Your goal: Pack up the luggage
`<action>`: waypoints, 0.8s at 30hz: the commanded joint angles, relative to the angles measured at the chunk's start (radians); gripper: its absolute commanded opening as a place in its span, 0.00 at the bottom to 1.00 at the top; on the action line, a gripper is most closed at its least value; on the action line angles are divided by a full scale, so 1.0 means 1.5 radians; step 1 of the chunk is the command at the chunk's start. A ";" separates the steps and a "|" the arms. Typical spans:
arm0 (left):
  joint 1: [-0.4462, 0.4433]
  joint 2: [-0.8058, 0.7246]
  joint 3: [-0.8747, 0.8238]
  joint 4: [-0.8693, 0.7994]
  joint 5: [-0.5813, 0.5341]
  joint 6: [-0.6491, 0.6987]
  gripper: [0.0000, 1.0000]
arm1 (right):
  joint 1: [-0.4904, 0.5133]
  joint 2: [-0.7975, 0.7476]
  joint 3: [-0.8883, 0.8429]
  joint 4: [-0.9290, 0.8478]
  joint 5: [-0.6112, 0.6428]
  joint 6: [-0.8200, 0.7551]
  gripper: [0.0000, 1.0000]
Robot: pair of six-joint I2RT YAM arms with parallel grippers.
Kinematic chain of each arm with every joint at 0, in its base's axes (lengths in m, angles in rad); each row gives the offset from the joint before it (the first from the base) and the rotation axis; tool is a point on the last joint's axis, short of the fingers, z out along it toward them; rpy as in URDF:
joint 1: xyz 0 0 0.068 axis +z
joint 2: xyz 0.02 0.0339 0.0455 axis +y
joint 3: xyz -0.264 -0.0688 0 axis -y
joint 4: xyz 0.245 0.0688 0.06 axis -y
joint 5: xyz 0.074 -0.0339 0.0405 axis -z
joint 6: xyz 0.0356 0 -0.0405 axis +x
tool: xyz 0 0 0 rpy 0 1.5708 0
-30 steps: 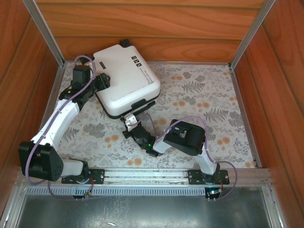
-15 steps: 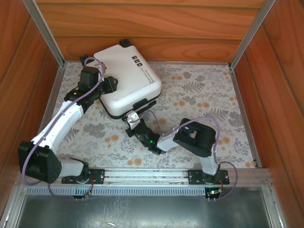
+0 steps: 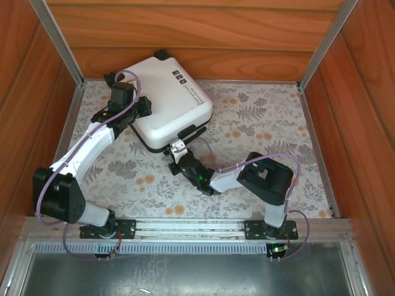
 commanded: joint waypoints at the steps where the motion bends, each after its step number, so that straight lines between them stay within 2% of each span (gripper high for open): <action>1: 0.015 0.050 -0.027 -0.126 -0.035 -0.007 0.10 | -0.033 -0.033 -0.025 -0.038 0.017 0.029 0.00; 5: 0.024 0.064 -0.031 -0.126 -0.040 -0.008 0.00 | -0.060 -0.059 -0.038 -0.075 -0.004 0.040 0.00; 15: 0.038 0.094 -0.028 -0.137 -0.052 -0.005 0.00 | -0.124 -0.098 -0.056 -0.122 -0.077 0.041 0.00; 24: 0.043 0.119 -0.022 -0.147 -0.061 0.000 0.00 | -0.168 -0.129 -0.056 -0.184 -0.094 0.044 0.00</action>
